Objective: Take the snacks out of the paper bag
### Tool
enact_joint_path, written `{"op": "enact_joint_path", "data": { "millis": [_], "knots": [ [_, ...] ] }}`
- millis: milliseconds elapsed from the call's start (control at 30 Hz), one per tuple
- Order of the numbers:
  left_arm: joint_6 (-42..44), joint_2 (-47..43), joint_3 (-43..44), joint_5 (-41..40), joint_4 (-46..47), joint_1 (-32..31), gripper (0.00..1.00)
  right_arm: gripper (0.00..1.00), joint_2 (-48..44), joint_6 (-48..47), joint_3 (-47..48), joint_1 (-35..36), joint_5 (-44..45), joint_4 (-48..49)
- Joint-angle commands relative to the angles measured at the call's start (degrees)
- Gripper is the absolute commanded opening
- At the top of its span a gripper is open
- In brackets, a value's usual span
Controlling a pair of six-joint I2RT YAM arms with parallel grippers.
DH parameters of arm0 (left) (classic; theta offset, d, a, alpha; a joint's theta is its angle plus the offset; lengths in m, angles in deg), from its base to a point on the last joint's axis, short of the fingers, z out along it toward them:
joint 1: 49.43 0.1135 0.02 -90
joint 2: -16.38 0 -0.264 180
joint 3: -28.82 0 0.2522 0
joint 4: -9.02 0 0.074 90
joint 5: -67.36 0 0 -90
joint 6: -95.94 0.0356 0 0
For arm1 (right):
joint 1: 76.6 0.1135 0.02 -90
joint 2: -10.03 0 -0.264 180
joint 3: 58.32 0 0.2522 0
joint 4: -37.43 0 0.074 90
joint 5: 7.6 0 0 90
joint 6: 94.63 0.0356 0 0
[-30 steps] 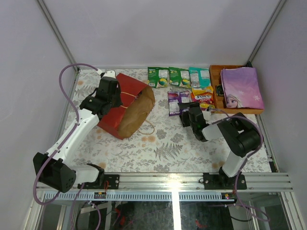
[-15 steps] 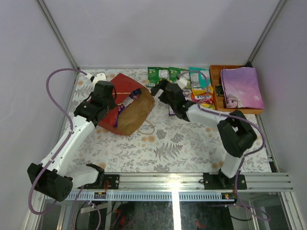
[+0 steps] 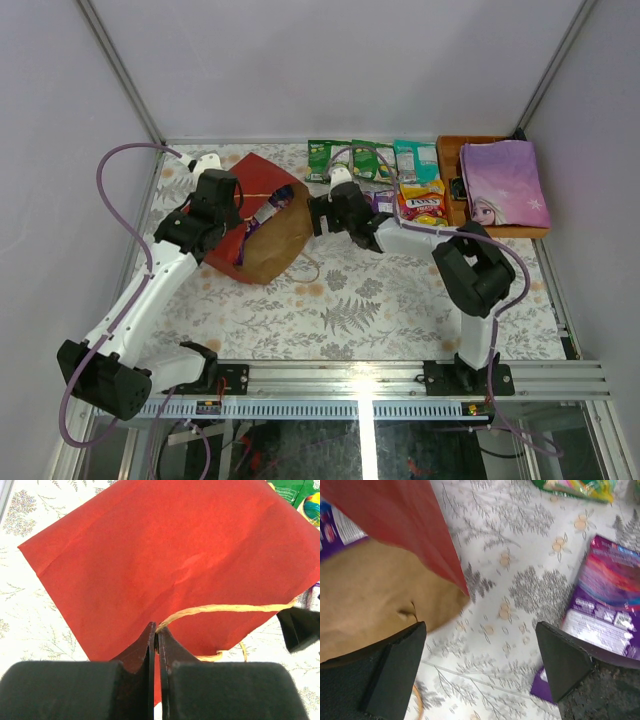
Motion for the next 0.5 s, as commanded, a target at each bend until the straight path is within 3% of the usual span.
{"op": "enact_joint_path", "data": {
  "millis": [0,167,467],
  "knots": [
    [0.6,-0.5,1.2,-1.7,-0.3,0.4,0.0,0.98,-8.1,-6.4,-10.2,0.2,-3.1,12.7],
    [0.9,0.1,1.2,-0.3,0.0,0.5,0.0,0.98,-10.5,-7.8,-16.2,0.2,-8.1,20.7],
    [0.9,-0.1,0.9,-0.4,0.0,0.5,0.0,0.97,-2.9,-14.7,-5.3,0.2,-6.9,19.1]
  ]
}}
